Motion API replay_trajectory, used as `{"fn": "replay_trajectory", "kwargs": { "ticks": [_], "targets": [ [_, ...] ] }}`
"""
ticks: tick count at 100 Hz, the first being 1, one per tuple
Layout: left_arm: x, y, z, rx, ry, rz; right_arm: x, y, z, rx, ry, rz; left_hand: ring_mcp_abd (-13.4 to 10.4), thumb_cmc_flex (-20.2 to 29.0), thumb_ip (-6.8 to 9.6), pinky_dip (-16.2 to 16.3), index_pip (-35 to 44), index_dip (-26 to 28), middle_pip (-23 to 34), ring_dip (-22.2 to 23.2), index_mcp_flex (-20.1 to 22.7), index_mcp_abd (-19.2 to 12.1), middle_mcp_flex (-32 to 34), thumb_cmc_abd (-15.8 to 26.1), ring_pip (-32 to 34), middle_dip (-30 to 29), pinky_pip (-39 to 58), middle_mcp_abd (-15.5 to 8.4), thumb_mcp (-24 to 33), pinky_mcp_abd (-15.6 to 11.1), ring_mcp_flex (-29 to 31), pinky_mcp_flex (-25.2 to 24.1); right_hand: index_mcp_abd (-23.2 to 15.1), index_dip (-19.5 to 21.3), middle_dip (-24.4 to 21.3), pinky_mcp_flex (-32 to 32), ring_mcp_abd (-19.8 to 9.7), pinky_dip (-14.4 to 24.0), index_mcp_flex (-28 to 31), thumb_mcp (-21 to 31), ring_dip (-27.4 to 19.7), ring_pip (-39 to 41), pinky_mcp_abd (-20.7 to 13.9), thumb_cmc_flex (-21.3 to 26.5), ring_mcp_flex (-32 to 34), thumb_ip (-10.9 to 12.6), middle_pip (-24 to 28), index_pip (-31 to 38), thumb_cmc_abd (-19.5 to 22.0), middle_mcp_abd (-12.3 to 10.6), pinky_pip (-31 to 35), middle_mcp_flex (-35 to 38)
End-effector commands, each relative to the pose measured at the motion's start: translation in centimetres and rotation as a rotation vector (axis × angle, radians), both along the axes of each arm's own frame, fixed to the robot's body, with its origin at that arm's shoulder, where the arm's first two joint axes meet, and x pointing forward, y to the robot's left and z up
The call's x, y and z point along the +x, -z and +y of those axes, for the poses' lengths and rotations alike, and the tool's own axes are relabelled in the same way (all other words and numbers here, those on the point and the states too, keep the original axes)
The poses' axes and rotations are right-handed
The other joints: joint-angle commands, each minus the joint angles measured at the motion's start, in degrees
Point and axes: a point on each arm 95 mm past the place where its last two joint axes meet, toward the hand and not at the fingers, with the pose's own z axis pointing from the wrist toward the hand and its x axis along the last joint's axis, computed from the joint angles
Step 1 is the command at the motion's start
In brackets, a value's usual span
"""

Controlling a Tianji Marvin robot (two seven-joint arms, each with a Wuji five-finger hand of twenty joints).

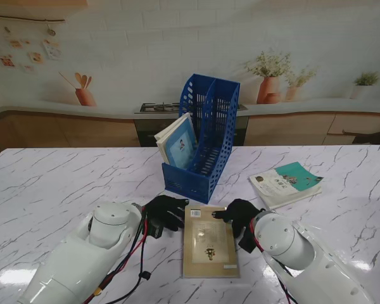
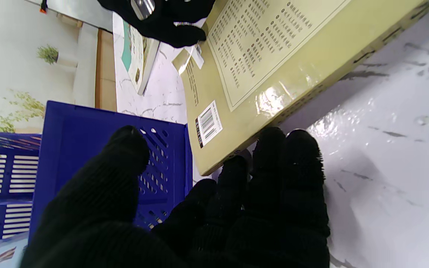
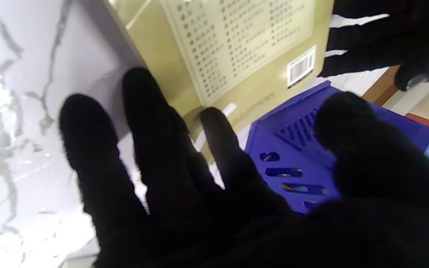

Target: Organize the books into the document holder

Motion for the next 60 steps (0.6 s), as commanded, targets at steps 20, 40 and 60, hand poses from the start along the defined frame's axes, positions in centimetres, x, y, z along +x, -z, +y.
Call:
{"fn": "replay_trajectory", "kwargs": {
  "ticks": [20, 40, 60],
  "targets": [
    [-2.2, 2.5, -2.0, -0.078, 0.092, 0.058, -1.9, 2.5, 1.4, 0.025, -0.02, 0.075, -1.13, 0.75, 0.46, 1.21, 3.94, 5.93, 3.05, -1.04, 6.5, -4.67, 3.28, -3.15, -1.24, 2.45, 4.69, -5.61, 0.97, 4.14, 2.92, -2.84, 1.95, -1.52, -4.49, 0.05, -3.22, -0.66, -1.48, 1.11, -3.61, -8.03, -10.9, 0.26, -3.3, 1.33, -8.55, -1.31, -1.22, -5.03, -0.61, -3.22],
    [-2.1, 2.4, -2.9, -0.065, 0.156, 0.02, -2.0, 2.6, 1.4, 0.036, -0.021, 0.074, -5.66, 2.28, -0.43, -0.56, 29.89, 22.42, 3.28, -0.3, 0.24, -9.13, 4.84, -9.66, -0.05, 3.64, 6.65, -7.28, 11.22, 0.24, 5.76, 1.06, 1.38, -1.57, -4.55, -1.03, -3.66, -0.86, -2.07, 0.79, -3.68, -8.48, -11.51, 0.49, -4.08, 1.34, -8.79, -1.59, -0.69, -5.58, -1.22, -3.95],
    [-1.8, 2.5, -3.5, -0.012, 0.19, -0.018, -2.0, 2.4, 1.4, 0.04, -0.02, 0.062, -9.15, 11.6, -3.77, -7.15, 61.92, 20.13, 3.39, 4.19, 0.01, -15.71, 11.37, -18.59, 7.09, 5.99, 15.28, -8.08, 10.81, -9.05, 14.45, 15.09, 0.85, -1.47, -4.53, -1.76, -3.71, -0.78, -2.25, 0.39, -3.64, -8.68, -11.6, 0.86, -4.53, 1.43, -8.82, -1.71, -0.44, -5.93, -1.43, -4.35]
  ]
}}
